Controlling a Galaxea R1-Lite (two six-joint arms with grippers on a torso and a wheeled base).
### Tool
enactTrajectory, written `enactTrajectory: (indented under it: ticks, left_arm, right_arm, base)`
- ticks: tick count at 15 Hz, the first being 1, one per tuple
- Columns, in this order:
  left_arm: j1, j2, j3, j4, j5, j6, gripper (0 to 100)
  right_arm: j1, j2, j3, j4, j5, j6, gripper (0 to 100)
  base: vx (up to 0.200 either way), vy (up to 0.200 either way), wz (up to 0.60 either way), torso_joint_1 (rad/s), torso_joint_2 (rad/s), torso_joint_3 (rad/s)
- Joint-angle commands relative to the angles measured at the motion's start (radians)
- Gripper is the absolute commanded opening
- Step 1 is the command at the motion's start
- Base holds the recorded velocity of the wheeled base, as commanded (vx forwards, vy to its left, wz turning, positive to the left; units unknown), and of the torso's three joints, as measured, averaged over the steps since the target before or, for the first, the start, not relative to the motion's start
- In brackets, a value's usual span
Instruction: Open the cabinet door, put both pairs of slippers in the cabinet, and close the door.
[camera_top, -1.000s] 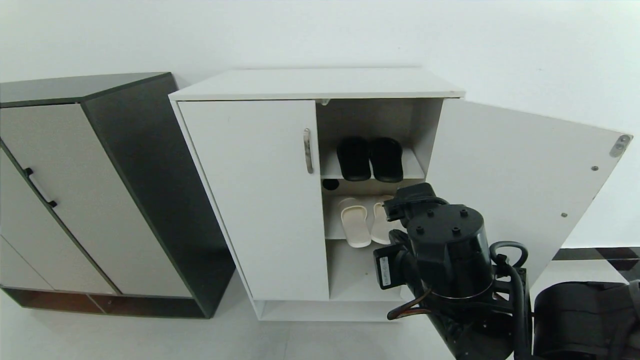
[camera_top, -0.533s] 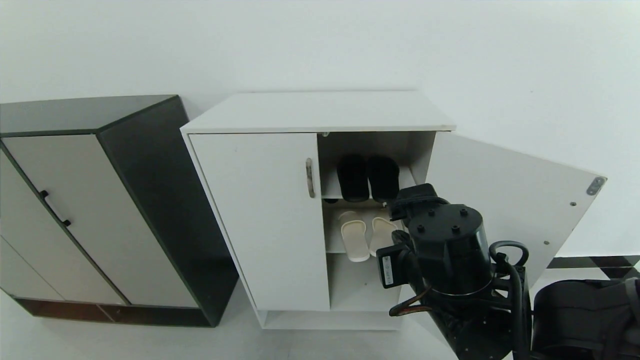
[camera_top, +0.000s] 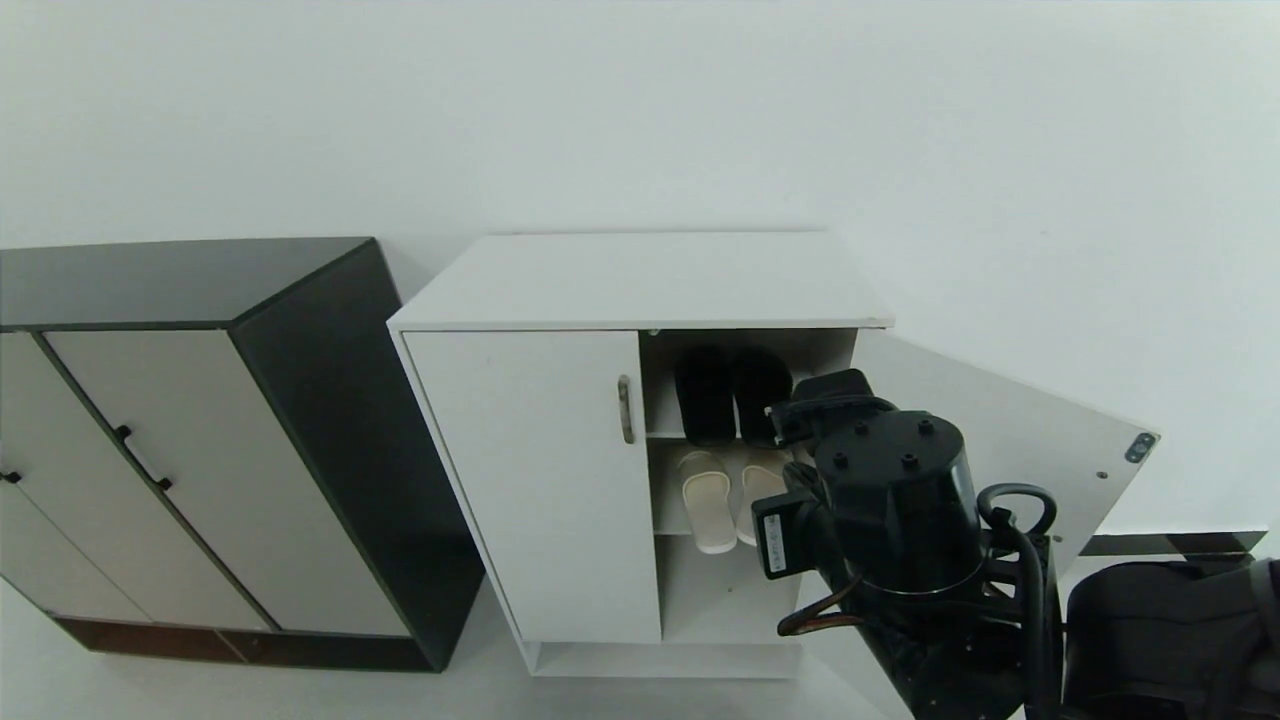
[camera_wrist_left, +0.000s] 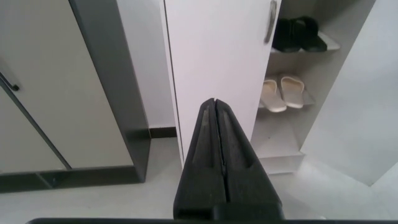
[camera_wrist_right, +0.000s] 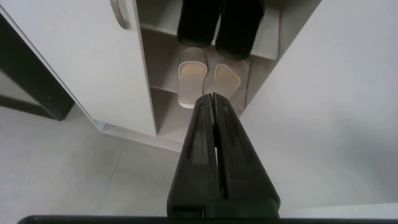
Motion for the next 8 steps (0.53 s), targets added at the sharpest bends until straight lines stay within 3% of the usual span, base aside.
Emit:
enactTrajectory:
  ticks: [1,8]
  left_arm:
    - [0.000,0.000,0.000,0.000,0.000,0.000,0]
    - [0.000,0.000,0.000,0.000,0.000,0.000,0]
  right_arm:
    - [-0.002,-0.003,0.000,-0.001,0.000,-0.002,0]
    - [0.000,-0.006,0.020,-0.002,0.000,-0.022,0]
  base:
    - [0.000,0.000,0.00,0.198,-0.51,-0.300]
    - [0.000,0.000,0.00,0.235,-0.55,-0.319]
